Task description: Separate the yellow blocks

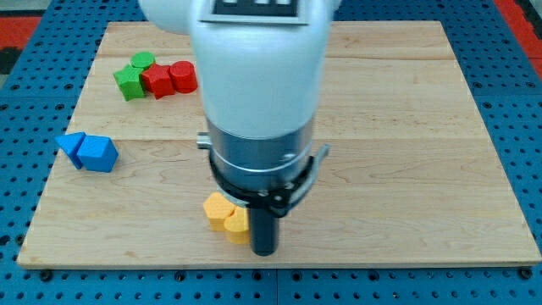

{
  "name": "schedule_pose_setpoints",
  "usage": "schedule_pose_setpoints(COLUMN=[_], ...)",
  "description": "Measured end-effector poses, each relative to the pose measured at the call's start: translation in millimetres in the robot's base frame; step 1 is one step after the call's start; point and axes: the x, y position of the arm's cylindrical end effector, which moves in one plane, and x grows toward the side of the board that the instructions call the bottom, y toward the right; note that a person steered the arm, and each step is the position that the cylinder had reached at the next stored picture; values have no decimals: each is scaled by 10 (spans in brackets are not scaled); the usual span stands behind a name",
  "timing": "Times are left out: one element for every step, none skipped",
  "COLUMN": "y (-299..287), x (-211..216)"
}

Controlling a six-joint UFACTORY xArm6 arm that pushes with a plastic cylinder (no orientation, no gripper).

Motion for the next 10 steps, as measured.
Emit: schedule_pose_setpoints(y=[-244, -147, -569, -1004, -738, -100, 20, -186, 460, 526], x=[-82, -157, 199, -111, -517, -499, -457, -54, 192, -130])
